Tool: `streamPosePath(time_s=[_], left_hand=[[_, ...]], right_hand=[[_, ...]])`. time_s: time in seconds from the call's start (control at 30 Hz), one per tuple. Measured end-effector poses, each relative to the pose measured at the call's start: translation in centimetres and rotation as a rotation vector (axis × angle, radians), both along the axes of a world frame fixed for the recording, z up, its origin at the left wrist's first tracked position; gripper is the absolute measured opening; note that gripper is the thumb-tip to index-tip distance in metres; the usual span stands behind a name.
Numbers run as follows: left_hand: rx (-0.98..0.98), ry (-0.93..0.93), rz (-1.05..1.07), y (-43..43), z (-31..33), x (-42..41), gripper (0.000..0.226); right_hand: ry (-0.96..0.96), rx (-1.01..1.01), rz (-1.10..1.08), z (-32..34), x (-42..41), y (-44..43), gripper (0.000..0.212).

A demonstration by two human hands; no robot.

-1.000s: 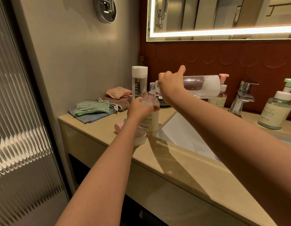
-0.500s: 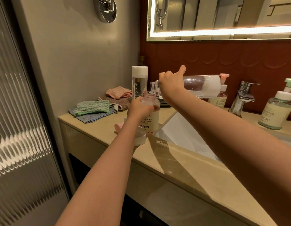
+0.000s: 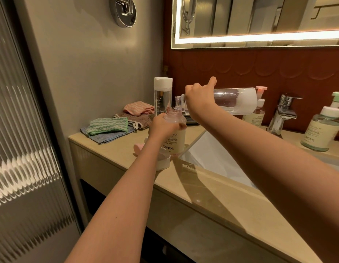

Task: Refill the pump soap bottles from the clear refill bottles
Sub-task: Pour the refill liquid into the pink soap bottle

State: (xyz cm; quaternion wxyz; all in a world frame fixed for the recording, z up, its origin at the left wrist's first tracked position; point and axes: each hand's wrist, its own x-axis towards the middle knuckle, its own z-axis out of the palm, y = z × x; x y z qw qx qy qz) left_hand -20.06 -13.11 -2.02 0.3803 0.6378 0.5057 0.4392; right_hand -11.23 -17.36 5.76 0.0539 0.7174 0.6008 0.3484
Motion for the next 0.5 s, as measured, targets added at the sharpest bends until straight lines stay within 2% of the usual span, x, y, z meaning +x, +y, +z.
streamPosePath(time_s=[0.5], left_hand=[[0.003,0.026,0.008,0.41,-0.20,0.11,0.058]], right_hand=[[0.001,0.013,-0.004,-0.02,0.07,-0.04,0.045]])
